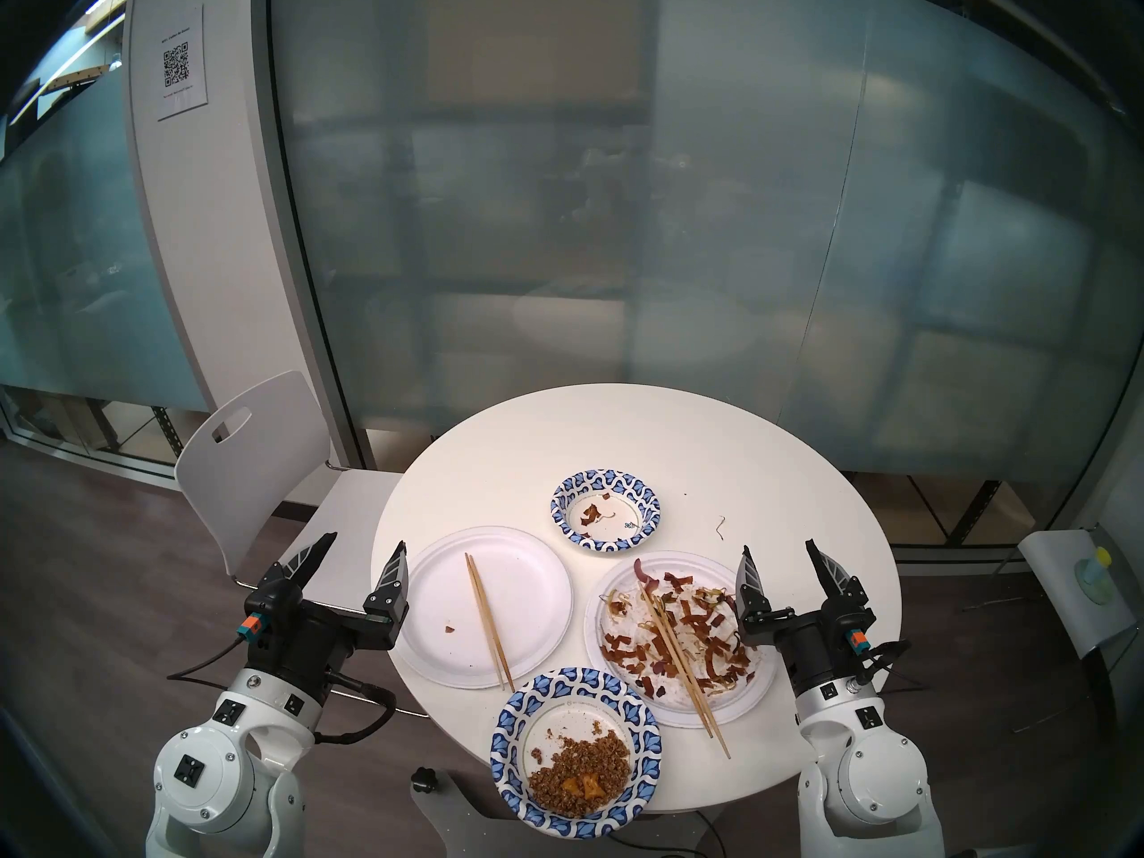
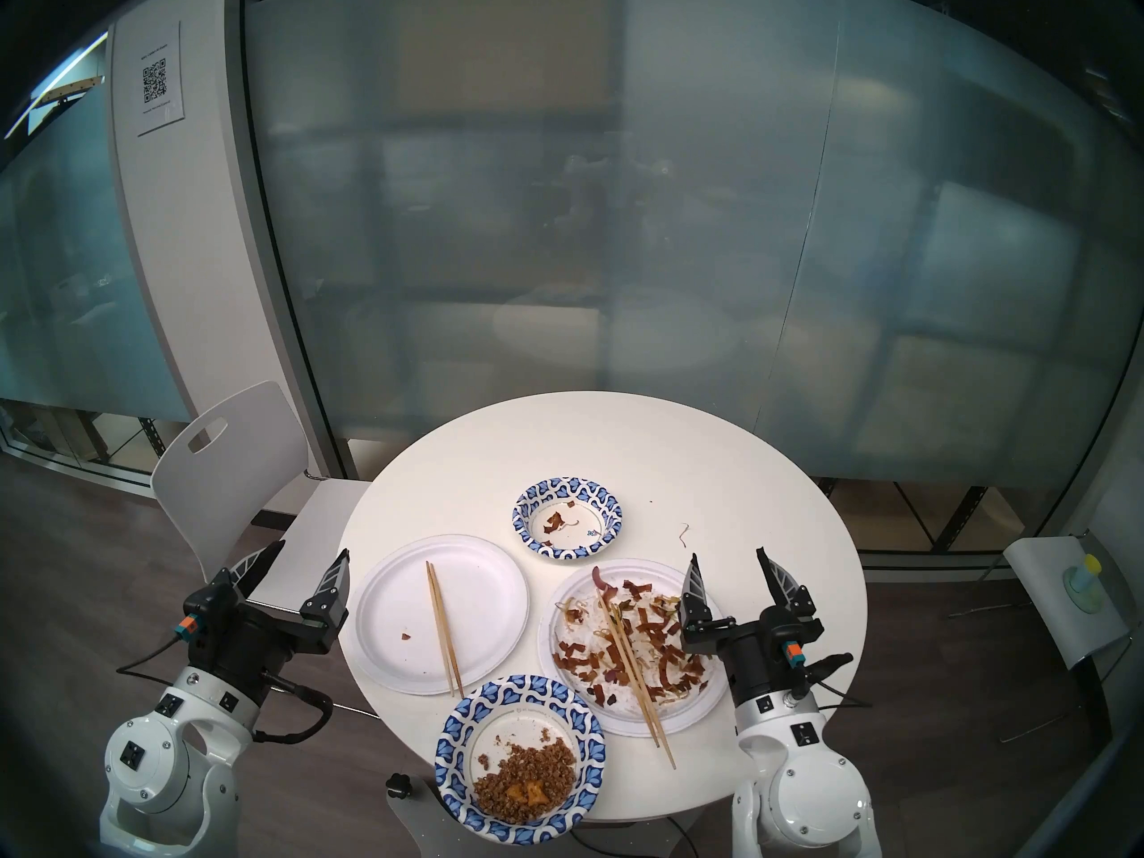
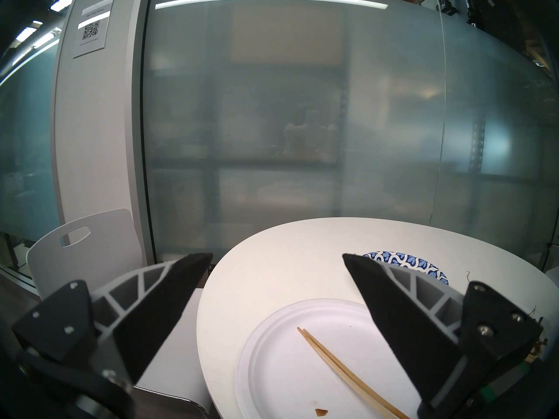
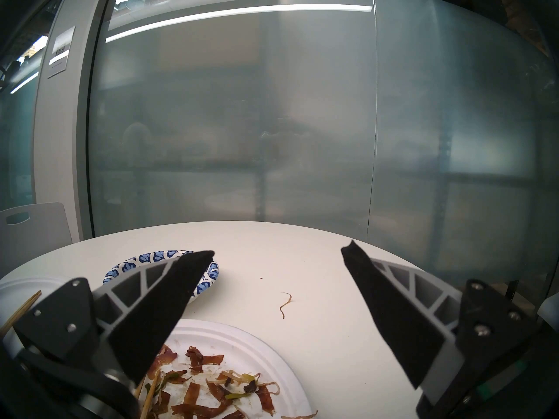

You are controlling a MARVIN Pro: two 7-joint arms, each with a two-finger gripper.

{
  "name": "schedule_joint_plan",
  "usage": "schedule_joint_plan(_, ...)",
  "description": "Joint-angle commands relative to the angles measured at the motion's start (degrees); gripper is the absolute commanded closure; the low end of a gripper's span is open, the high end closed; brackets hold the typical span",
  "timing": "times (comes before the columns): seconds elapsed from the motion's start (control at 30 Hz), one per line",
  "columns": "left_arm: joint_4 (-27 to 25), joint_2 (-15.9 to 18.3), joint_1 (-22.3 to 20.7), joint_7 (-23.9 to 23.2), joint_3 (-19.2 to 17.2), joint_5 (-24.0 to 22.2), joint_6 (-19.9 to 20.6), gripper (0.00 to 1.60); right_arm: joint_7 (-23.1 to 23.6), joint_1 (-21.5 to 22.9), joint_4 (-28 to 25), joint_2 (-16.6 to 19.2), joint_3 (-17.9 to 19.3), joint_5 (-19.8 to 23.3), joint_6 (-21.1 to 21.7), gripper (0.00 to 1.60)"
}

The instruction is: Stack the plates into one stack

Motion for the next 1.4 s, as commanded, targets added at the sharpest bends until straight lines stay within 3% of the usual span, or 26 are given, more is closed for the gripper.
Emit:
schedule_joint_plan(0.0, -1.09, -0.01, 0.02, 0.00, -0.04, 0.00, -0.06, 0.00, 0.02, 0.11, -1.13, 0.04, 0.00, 0.00, -0.11, 0.00)
schedule_joint_plan(0.33, -1.09, -0.01, 0.02, 0.00, -0.04, 0.00, -0.06, 0.00, 0.25, 0.11, -1.14, 0.19, 0.01, 0.13, 0.03, 0.00)
schedule_joint_plan(0.9, -1.00, 0.00, -0.04, -0.03, -0.04, -0.01, -0.12, 0.00, 8.68, -7.47, -11.96, 3.35, -1.08, 2.98, 12.56, 0.00)
schedule_joint_plan(1.1, -1.02, -0.01, -0.03, -0.03, -0.04, -0.01, -0.11, 0.00, 10.70, -12.17, -16.37, 4.80, -2.06, 0.53, 18.96, 0.00)
schedule_joint_plan(1.37, -1.06, -0.02, 0.00, -0.02, -0.05, 0.00, -0.08, 0.00, 11.22, -14.07, -17.84, 5.44, -3.45, -2.48, 23.20, 0.00)
